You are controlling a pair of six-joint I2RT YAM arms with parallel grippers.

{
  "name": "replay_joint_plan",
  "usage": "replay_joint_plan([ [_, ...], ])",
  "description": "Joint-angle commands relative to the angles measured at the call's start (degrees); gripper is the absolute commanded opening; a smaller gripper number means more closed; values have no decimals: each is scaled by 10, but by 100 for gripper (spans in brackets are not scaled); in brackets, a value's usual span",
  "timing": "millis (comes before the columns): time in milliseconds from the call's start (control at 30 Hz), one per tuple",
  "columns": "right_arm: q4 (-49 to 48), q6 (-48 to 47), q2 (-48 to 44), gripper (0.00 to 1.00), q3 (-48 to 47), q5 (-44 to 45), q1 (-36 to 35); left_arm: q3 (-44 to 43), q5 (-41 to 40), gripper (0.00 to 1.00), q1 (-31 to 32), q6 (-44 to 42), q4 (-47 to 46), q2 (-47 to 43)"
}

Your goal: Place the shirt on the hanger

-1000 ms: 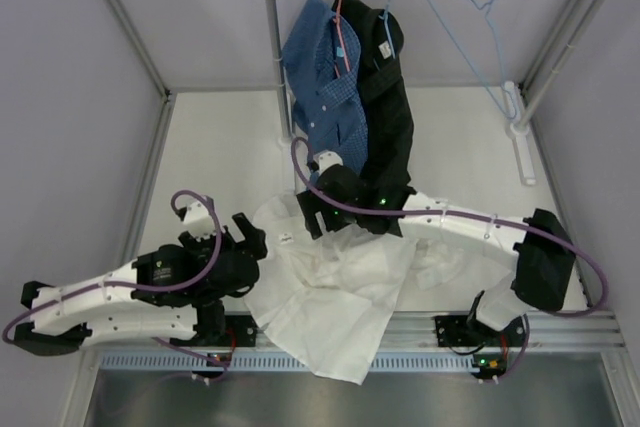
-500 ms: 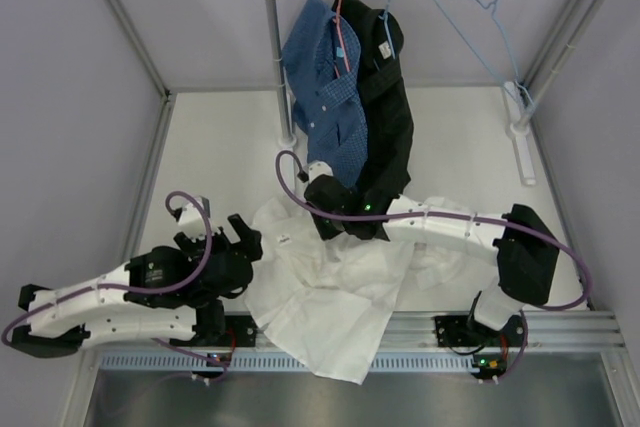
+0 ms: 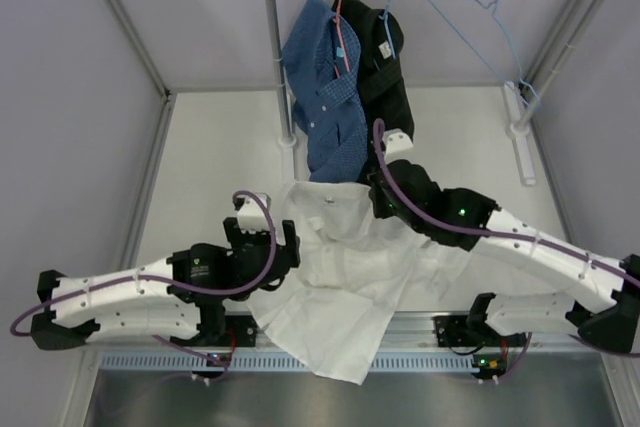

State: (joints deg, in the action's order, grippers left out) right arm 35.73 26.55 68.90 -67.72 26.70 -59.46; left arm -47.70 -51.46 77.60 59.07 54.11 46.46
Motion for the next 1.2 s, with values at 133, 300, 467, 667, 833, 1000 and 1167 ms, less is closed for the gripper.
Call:
replay_joint_plan([
  [133,51,6,-79,0,50,28,15,-9,67,85,-54,-240,-221,29],
  [300,61,1,-100,0,58,30,17,-48,132,72,-144,-293,-236,99],
  [467,61,0,-122,0,68,27,17,-30,183,58,-205,-315,-281,132],
  [667,60,-4,-132,0,69,20,17,-20,226,50,-225,-342,-334,160],
  [833,60,-7,-133,0,70,20,22,-20,266,46,-229,-344,-354,191],
  [1000,59,-8,-128,0,69,16,34,-2,288,47,-229,-326,-371,179],
  [1167,56,-11,-120,0,73,7,49,5,300,51,-229,-333,-376,124],
])
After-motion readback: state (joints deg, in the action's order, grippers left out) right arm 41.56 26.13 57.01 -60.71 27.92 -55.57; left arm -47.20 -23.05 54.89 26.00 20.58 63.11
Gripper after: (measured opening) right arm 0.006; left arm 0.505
